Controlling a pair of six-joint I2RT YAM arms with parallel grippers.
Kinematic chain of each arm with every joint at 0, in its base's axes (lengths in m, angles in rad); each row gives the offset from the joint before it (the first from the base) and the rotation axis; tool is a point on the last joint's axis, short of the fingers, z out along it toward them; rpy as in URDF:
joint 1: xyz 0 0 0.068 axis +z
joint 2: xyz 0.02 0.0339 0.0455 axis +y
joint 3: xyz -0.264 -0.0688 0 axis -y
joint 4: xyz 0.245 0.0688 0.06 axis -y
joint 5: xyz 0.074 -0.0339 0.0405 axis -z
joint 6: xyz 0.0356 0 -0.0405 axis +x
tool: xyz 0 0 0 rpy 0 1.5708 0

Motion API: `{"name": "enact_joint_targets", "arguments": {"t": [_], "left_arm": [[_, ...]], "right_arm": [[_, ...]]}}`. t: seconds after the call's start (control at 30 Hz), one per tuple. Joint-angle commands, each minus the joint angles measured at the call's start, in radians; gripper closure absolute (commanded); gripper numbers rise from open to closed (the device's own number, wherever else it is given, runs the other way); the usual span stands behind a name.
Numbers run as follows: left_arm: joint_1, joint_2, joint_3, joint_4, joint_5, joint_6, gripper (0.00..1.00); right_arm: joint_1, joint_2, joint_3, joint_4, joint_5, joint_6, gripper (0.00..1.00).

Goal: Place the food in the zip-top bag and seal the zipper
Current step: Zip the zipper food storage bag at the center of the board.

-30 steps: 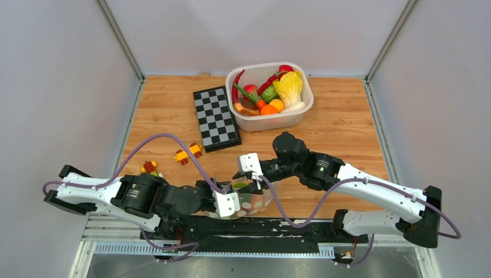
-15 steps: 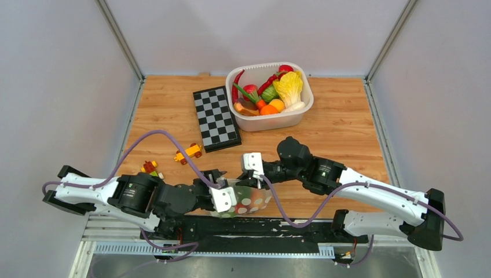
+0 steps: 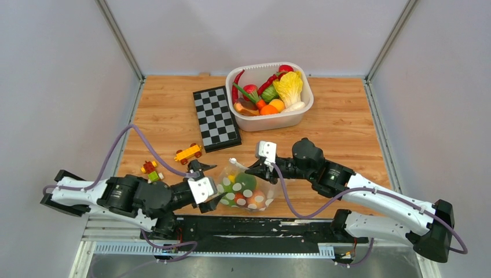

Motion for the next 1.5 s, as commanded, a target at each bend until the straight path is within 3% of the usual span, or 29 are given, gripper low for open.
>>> {"name": "enact_joint_targets", "arguments": {"t": [0.0,0.23,0.7,1.0,1.2,1.47], "left_arm": [[0.044,0.057,-0.007,0.056,0.023,-0.040,0.15],[0.367,0.026,-0.084,0.158,0.360,-0.079,0.12],[0.624,0.007,-0.191,0.311,0.888,-0.051,0.13],[0.767,0.011,-0.222,0.354,0.989,-0.048,0.15],[0.795,0.063,-0.225,0.424,1.095,-0.067,0.34],[0.796,0.082,-0.236,0.429,1.110,-0.080,0.78]], "right_arm": [[-0.008,0.001,-0.003,0.083,-0.036,0.046,1.00],[-0.012,-0.050,-0.055,0.118,-0.062,0.037,1.00],[-0.016,-0.103,-0.099,0.162,-0.082,0.033,1.00],[-0.016,-0.103,-0.101,0.168,-0.120,0.026,1.00],[-0.017,-0.107,-0.111,0.182,-0.132,0.024,1.00],[-0.017,-0.129,-0.115,0.179,-0.094,0.024,1.00]]}}
